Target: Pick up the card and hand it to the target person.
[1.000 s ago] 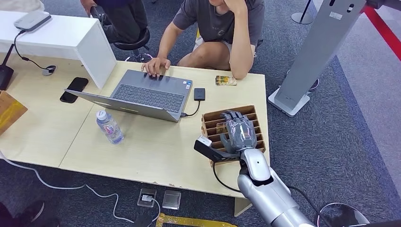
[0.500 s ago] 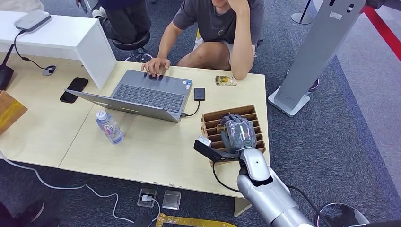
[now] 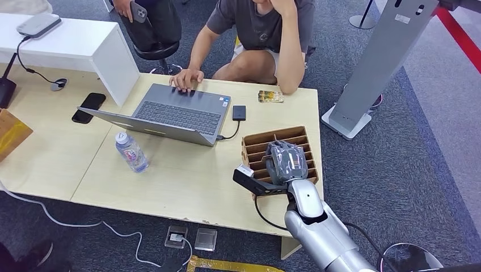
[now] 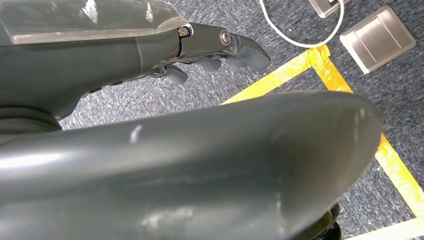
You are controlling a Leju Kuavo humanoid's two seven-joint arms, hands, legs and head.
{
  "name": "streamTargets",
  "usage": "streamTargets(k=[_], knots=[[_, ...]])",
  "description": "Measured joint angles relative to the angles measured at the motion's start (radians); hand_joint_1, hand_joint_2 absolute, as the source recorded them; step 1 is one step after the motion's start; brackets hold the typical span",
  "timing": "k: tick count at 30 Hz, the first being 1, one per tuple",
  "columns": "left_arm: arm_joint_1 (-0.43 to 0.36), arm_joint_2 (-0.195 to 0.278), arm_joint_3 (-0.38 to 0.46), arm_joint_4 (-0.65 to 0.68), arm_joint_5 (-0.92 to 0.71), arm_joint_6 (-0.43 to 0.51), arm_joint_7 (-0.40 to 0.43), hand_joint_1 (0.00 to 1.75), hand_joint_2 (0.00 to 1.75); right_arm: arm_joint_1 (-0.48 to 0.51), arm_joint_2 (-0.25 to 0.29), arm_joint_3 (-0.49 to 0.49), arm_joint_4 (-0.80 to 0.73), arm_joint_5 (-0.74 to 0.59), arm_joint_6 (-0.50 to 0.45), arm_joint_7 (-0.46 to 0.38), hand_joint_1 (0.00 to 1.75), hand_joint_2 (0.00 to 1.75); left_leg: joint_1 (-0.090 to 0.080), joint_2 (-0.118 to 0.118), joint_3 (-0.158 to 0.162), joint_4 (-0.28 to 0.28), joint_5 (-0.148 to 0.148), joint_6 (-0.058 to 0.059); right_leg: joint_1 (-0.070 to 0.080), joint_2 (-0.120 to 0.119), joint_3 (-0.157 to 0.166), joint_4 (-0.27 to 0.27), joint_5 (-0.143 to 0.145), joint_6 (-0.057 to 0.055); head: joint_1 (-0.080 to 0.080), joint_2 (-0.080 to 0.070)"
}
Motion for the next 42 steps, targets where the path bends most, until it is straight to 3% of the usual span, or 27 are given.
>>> streamTargets(k=[9, 14, 22, 30, 36, 42], knots=[[0.000, 0.000, 0.000, 0.000, 0.000, 0.000, -0.006, 0.00, 0.00, 0.000, 0.000, 0.000, 0.000, 0.001, 0.012, -0.007, 1.40, 1.75, 0.000, 0.000, 0.000, 0.000, 0.000, 0.000, 0.000, 0.000, 0.000, 0.000, 0.000, 0.000, 0.000, 0.000], [0.000, 0.000, 0.000, 0.000, 0.000, 0.000, -0.008, 0.00, 0.00, -0.001, 0.001, 0.001, 0.000, 0.001, 0.012, -0.013, 1.74, 1.75, 0.000, 0.000, 0.000, 0.000, 0.000, 0.000, 0.000, 0.000, 0.000, 0.000, 0.000, 0.000, 0.000, 0.000], [0.000, 0.000, 0.001, 0.000, 0.002, 0.000, -0.008, 0.00, 0.00, -0.002, 0.005, 0.001, 0.000, -0.001, 0.010, -0.018, 1.75, 1.75, 0.000, 0.000, 0.000, 0.000, 0.000, 0.000, 0.000, 0.000, 0.000, 0.000, 0.000, 0.000, 0.000, 0.000], [0.000, 0.000, 0.002, 0.000, 0.006, 0.000, -0.005, 0.00, 0.00, -0.001, 0.005, 0.002, -0.013, 0.014, -0.007, -0.016, 1.61, 1.75, 0.000, 0.000, 0.000, 0.000, 0.000, 0.000, 0.000, 0.000, 0.000, 0.000, 0.000, 0.000, 0.000, 0.000], [0.002, 0.000, 0.004, 0.000, 0.013, 0.000, -0.005, 0.00, 0.00, -0.001, -0.009, -0.001, -0.125, 0.081, 0.016, 0.018, 1.65, 1.75, 0.000, 0.000, 0.000, 0.000, 0.000, 0.000, 0.000, 0.000, 0.000, 0.000, 0.000, 0.000, 0.000, 0.000], [0.005, 0.000, 0.005, 0.000, 0.017, 0.000, -0.005, 0.00, 0.00, -0.002, -0.042, -0.012, -0.298, 0.126, 0.022, 0.029, 1.53, 1.75, 0.000, 0.000, 0.000, 0.000, 0.000, 0.000, 0.000, 0.000, 0.000, 0.000, 0.000, 0.000, 0.000, 0.000]])
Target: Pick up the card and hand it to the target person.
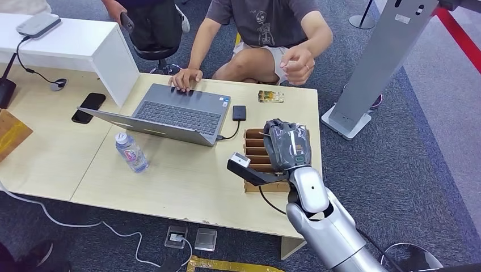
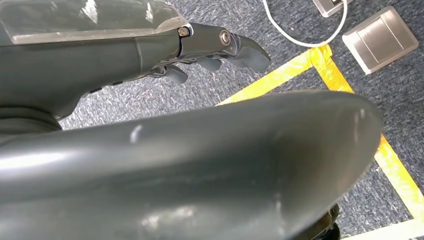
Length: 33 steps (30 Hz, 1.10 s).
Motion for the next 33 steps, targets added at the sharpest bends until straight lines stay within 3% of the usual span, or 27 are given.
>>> streamTargets(k=[9, 16, 25, 33], knots=[[0.002, 0.000, 0.000, 0.000, 0.002, 0.000, -0.005, 0.00, 0.00, 0.001, -0.047, -0.040, -0.202, 0.049, -0.014, 0.017, 1.50, 1.75, 0.000, 0.000, 0.000, 0.000, 0.000, 0.000, 0.000, 0.000, 0.000, 0.000, 0.000, 0.000, 0.000, 0.000], [0.002, 0.000, 0.000, 0.000, -0.006, 0.000, -0.004, 0.00, 0.00, -0.013, -0.062, -0.076, -0.237, 0.073, -0.039, 0.019, 1.47, 1.75, 0.000, 0.000, 0.000, 0.000, 0.000, 0.000, 0.000, 0.000, 0.000, 0.000, 0.000, 0.000, 0.000, 0.000], [-0.005, 0.000, -0.001, 0.000, -0.025, 0.000, 0.007, 0.00, 0.00, -0.113, -0.055, -0.092, -0.084, 0.092, -0.075, 0.002, 1.41, 1.75, 0.000, 0.000, -0.001, 0.000, 0.000, 0.000, 0.000, 0.000, 0.000, 0.000, 0.000, 0.000, 0.000, 0.000], [-0.010, -0.001, -0.001, 0.000, -0.030, 0.000, 0.014, 0.00, 0.00, -0.185, -0.008, -0.089, 0.142, 0.105, -0.118, -0.004, 1.39, 1.75, 0.000, 0.000, -0.001, 0.000, 0.000, 0.000, 0.000, 0.000, 0.000, 0.000, 0.000, 0.000, -0.001, 0.000]])
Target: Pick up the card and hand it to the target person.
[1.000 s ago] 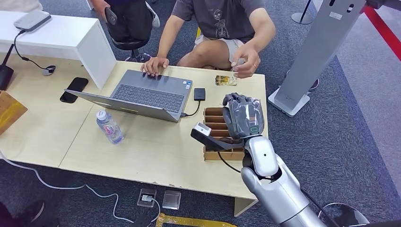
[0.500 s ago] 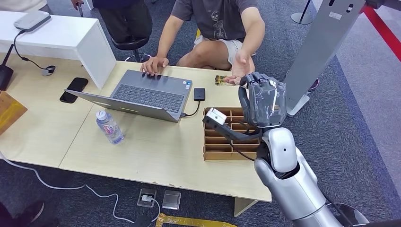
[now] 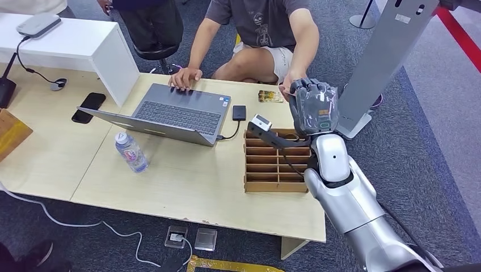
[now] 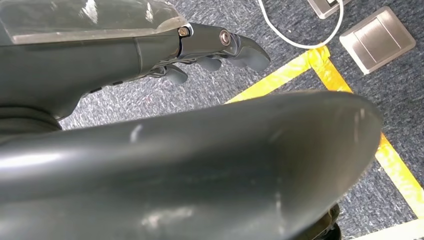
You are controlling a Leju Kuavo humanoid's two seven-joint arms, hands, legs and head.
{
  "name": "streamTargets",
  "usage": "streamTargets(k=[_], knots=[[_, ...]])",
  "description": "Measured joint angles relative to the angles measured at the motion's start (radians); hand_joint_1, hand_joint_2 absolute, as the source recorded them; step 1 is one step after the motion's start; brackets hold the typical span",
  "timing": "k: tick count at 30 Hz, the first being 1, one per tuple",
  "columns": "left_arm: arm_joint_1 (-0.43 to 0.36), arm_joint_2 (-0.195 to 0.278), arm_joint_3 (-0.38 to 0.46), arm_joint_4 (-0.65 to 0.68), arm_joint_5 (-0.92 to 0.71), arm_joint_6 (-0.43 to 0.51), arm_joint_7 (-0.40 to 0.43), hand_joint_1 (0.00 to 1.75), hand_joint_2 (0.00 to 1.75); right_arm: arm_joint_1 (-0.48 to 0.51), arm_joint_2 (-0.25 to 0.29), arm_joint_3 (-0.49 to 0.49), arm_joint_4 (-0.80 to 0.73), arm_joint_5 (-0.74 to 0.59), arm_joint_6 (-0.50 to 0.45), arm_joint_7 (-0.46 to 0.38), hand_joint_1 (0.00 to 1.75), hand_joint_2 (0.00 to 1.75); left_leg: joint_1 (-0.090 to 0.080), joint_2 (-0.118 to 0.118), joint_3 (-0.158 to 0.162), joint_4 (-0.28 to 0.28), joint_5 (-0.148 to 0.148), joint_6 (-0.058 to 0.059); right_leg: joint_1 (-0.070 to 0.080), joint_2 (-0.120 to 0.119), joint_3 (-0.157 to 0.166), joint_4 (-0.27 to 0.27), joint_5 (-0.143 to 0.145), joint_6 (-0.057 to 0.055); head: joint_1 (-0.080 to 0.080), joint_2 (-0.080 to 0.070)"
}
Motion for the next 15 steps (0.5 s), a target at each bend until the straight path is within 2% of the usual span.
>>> streamTargets(k=[2, 3, 7, 8, 15], knots=[[-0.001, 0.000, 0.000, 0.000, 0.000, 0.000, 0.000, 0.00, 0.00, -0.014, 0.016, 0.001, 0.056, 0.002, -0.004, 0.000, 1.37, 1.75, 0.000, 0.000, 0.000, 0.000, 0.000, 0.000, 0.000, 0.000, 0.000, 0.000, 0.000, 0.000, 0.000, 0.000], [-0.001, 0.000, 0.000, 0.000, 0.000, 0.000, 0.000, 0.00, 0.00, -0.020, 0.022, 0.002, 0.082, 0.003, -0.004, 0.001, 1.29, 1.75, 0.000, 0.000, 0.000, 0.000, 0.000, 0.000, 0.000, 0.000, 0.000, 0.000, 0.000, 0.000, 0.000, 0.000], [-0.001, 0.000, 0.000, 0.000, -0.001, 0.000, 0.000, 0.00, 0.00, -0.033, 0.044, 0.003, 0.164, 0.007, -0.004, 0.007, 0.08, 1.75, 0.000, 0.000, 0.000, 0.000, 0.000, 0.000, 0.000, 0.000, 0.000, 0.000, 0.000, 0.000, 0.001, 0.000], [-0.002, 0.000, 0.000, 0.000, -0.002, 0.000, 0.000, 0.00, 0.00, -0.034, 0.048, 0.004, 0.180, 0.008, -0.002, 0.009, 0.00, 1.75, 0.000, 0.000, 0.000, 0.000, 0.000, 0.000, 0.000, 0.000, 0.000, 0.000, 0.000, 0.000, 0.001, 0.000], [-0.002, 0.000, 0.000, 0.000, -0.003, 0.000, 0.001, 0.00, 0.00, -0.042, 0.064, 0.006, 0.249, 0.008, 0.005, 0.020, 0.00, 1.75, 0.000, 0.000, 0.000, 0.000, 0.000, 0.000, 0.000, 0.000, 0.000, 0.000, 0.000, 0.000, 0.000, 0.000]])
